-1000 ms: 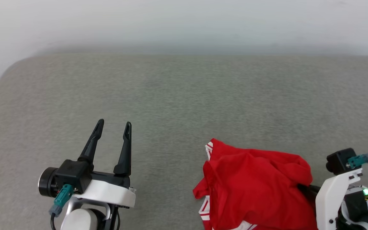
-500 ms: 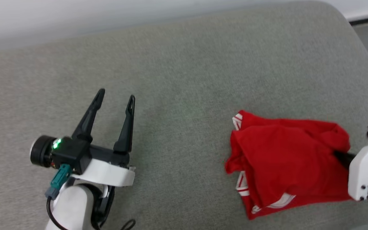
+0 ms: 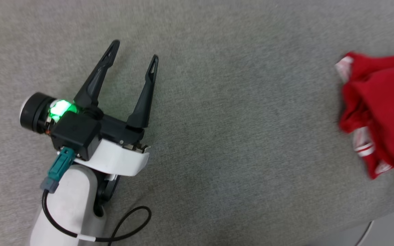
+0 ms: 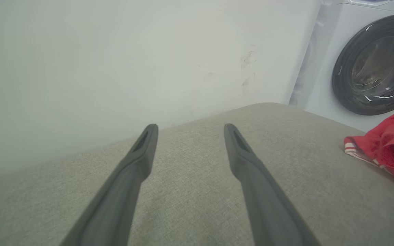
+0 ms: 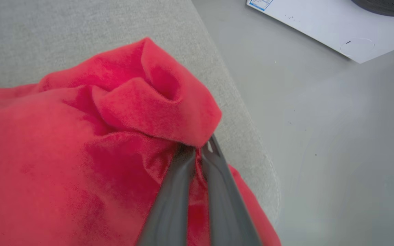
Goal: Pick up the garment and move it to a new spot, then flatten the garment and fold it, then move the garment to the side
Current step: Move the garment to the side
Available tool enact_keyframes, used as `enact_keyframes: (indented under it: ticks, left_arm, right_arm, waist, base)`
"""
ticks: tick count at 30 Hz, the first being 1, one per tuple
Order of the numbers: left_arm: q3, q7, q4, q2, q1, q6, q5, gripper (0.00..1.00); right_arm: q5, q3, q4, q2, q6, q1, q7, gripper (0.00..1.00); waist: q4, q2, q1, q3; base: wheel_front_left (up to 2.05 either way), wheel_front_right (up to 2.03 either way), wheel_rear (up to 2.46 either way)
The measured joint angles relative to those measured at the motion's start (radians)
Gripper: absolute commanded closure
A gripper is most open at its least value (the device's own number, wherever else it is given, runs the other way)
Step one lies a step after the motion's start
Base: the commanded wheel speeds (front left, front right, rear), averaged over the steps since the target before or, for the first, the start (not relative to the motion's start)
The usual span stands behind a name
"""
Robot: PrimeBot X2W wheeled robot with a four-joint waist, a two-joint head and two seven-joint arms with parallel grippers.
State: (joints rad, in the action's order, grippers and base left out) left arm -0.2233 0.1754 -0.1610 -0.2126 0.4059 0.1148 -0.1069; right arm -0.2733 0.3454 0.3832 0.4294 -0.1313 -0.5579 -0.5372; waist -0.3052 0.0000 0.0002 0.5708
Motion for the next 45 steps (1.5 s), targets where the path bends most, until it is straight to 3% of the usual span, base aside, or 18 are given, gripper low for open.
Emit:
enact_keyframes:
  ticks: [13,14,15,16,23,28,35,45]
  left_arm:
    - [-0.058,-0.005,-0.015,-0.006,0.082,0.006,-0.002,0.00]
    - [-0.059,-0.003,-0.012,-0.005,0.084,0.006,-0.003,0.00]
    - [-0.059,-0.003,-0.012,-0.005,0.084,0.006,-0.003,0.00]
    - [-0.060,0.000,-0.008,-0.005,0.084,0.006,-0.003,0.00]
    - [-0.058,0.028,0.029,0.003,0.067,-0.010,-0.018,0.00]
    - [-0.051,0.052,0.064,0.017,0.027,-0.028,-0.040,0.00]
    - [-0.028,0.075,0.122,0.041,-0.053,-0.055,-0.079,0.00]
    - [0.007,0.085,0.174,0.070,-0.198,-0.090,-0.126,0.00]
  right_arm:
    - [0.165,0.209,0.248,0.029,0.000,-0.121,0.164,1.00]
    - [0.175,0.215,0.264,0.031,0.000,-0.124,0.186,0.71]
    - [0.175,0.215,0.264,0.031,0.000,-0.124,0.186,0.28]
    - [0.189,0.219,0.277,0.031,0.000,-0.126,0.211,0.00]
    - [0.258,0.278,0.358,0.044,0.000,-0.147,0.406,0.00]
    - [0.301,0.266,0.381,0.058,0.000,-0.136,0.572,0.00]
    - [0.269,0.151,0.390,0.058,0.000,-0.064,0.731,0.00]
    - [0.168,-0.015,0.265,-0.020,0.000,0.100,0.794,0.00]
  waist:
    - [0.059,0.0000,0.0000,0.123]
    - [0.063,0.0000,0.0000,0.123]
    - [0.063,0.0000,0.0000,0.123]
    - [0.065,0.0000,0.0000,0.121]
    - [0.076,0.0000,-0.0001,0.078]
    - [0.092,0.0000,-0.0001,0.017]
    - [0.125,0.0000,-0.0003,-0.100]
    - [0.196,0.0000,-0.0004,-0.273]
  base:
    - [0.00,0.00,0.00]
    - [0.00,0.00,0.00]
    - [0.00,0.00,0.00]
    - [0.00,0.00,0.00]
    - [0.00,0.00,0.00]
    - [0.00,0.00,0.00]
    - [0.00,0.00,0.00]
    - [0.00,0.00,0.00]
